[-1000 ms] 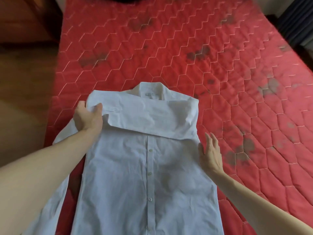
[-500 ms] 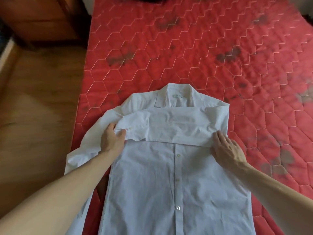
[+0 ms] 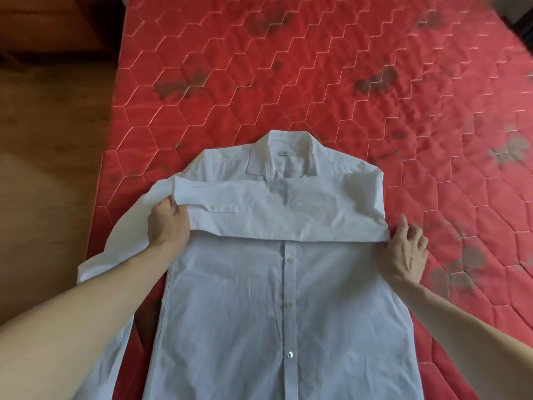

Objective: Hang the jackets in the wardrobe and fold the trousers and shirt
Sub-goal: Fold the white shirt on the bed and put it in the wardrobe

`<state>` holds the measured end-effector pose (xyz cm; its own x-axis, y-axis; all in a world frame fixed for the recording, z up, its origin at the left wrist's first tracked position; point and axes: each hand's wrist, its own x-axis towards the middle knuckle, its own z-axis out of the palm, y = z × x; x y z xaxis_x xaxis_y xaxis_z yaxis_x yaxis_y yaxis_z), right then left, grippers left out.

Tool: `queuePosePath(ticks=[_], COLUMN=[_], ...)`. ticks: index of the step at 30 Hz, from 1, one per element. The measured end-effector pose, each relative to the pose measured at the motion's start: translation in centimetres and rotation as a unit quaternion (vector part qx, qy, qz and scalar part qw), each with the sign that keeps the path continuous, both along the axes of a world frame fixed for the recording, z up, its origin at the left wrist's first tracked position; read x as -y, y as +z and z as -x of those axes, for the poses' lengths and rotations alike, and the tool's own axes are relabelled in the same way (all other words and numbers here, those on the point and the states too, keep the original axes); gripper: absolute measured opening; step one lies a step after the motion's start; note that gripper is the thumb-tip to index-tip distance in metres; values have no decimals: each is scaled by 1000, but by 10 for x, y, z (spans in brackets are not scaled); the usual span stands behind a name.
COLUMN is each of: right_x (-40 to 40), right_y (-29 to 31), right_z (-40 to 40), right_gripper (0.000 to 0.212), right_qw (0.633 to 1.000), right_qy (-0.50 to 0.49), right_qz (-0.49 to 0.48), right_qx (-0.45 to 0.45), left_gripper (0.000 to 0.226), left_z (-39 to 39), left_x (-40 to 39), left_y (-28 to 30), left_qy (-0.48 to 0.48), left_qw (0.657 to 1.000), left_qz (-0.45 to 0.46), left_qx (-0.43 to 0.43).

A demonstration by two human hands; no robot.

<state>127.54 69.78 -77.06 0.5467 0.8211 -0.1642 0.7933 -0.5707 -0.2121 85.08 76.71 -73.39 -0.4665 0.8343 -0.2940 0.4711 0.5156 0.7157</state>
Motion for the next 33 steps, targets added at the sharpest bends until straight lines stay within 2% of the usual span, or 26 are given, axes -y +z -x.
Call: queuePosePath(ticks=[2,4,5,8,10,12,15,18,22,27,31,33], right_x=[4,2,0,-2,-2,-1,2,-1,-10,-27,-50,-61], right_y=[2,1,0,-3,-2,-1,1,0,0,-3,-10,-17], right_z=[-6,-16,-20,-20,-15,-11,-4,9,48,115,163,176], right_gripper=[84,83,79,72,75,80,90,80,64,59,62,67], right_qw=[991,965,964,990,992,989,963,926,932,940,932,946], right_qy=[128,256,261,118,89,131,266,375,361,339,361,314], right_qz=[-17,12,32,73,93,64,18,0,-35,-24,15,79], right_qx=[21,49,44,11,-7,-3,37,44,13,-1,-10,-17], left_gripper=[53,61,59,29,23,25,26,30,26,39,34,47], left_z=[-7,-10,-10,-7,-5,-4,-4,-1,11,35,56,69], left_x=[-1,-2,-3,-4,-5,-7,-17,-38,-54,-22,-7,-2], left_y=[-2,-3,-4,-7,-7,-6,-1,8,7,-14,-27,-31], left_qy=[16,27,23,6,11,11,2,18,58,51,11,7], left_qw=[1000,999,999,1000,1000,1000,999,994,992,996,972,968], left_qz=[14,18,17,8,9,10,-12,-56,-41,69,88,127], left_qx=[-9,-23,-29,-27,-19,-5,45,92,109,-11,-216,-215])
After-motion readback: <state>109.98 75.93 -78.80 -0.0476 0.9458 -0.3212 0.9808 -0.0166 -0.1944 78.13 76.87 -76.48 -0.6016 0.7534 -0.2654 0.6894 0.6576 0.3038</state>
